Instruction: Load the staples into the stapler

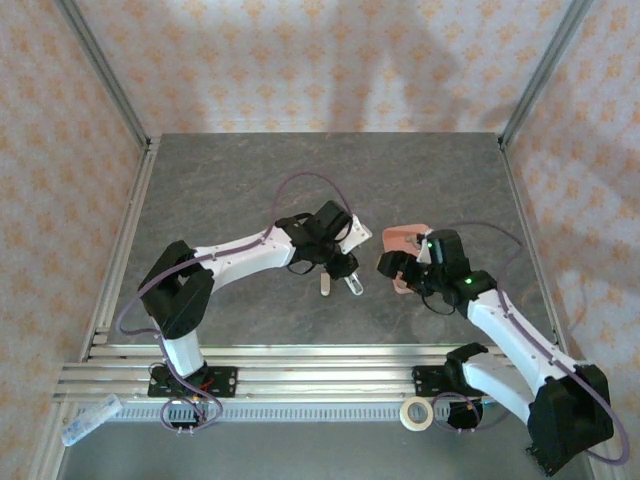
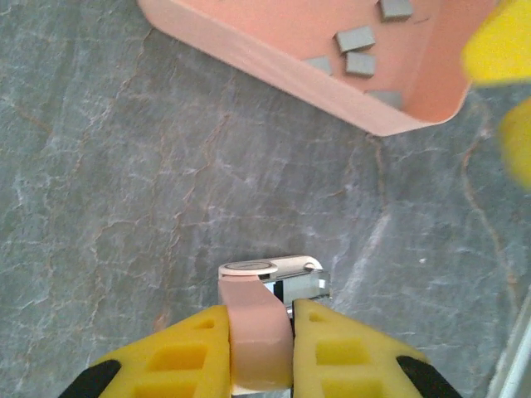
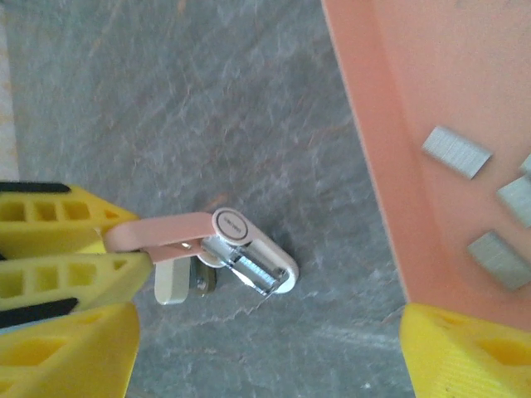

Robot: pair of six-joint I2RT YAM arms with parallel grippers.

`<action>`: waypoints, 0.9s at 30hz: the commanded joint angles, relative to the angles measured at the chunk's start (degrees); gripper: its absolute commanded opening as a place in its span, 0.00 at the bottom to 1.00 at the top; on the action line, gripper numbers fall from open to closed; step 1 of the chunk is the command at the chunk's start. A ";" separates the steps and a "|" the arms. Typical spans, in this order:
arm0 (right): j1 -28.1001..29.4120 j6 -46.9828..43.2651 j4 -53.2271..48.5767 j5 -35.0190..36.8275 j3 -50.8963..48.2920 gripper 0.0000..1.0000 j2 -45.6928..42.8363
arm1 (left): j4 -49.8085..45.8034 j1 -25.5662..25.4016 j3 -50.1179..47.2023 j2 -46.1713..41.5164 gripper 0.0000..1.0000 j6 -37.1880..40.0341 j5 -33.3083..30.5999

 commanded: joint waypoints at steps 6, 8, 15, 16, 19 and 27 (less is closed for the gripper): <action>5.41 5.75 2.96 -0.02 1.71 0.65 7.13 | -1.65 2.34 0.48 0.87 0.18 -5.17 6.96; 5.93 6.07 3.92 -0.01 2.13 0.62 9.29 | -1.17 2.73 -0.04 1.21 0.18 -5.25 7.26; 8.69 6.05 5.20 -0.12 5.62 0.52 17.20 | 1.08 4.70 -2.07 3.37 0.20 -7.77 10.30; 9.13 6.09 5.15 -0.05 6.17 0.51 18.32 | 1.23 4.94 -2.15 3.76 0.20 -8.17 10.83; 9.80 6.08 5.37 -0.03 7.34 0.48 21.33 | 2.03 5.73 -2.26 5.04 0.22 -9.19 11.72; 10.11 6.23 4.87 0.51 8.00 0.43 26.17 | 2.09 6.56 -1.68 5.76 0.38 -9.39 11.82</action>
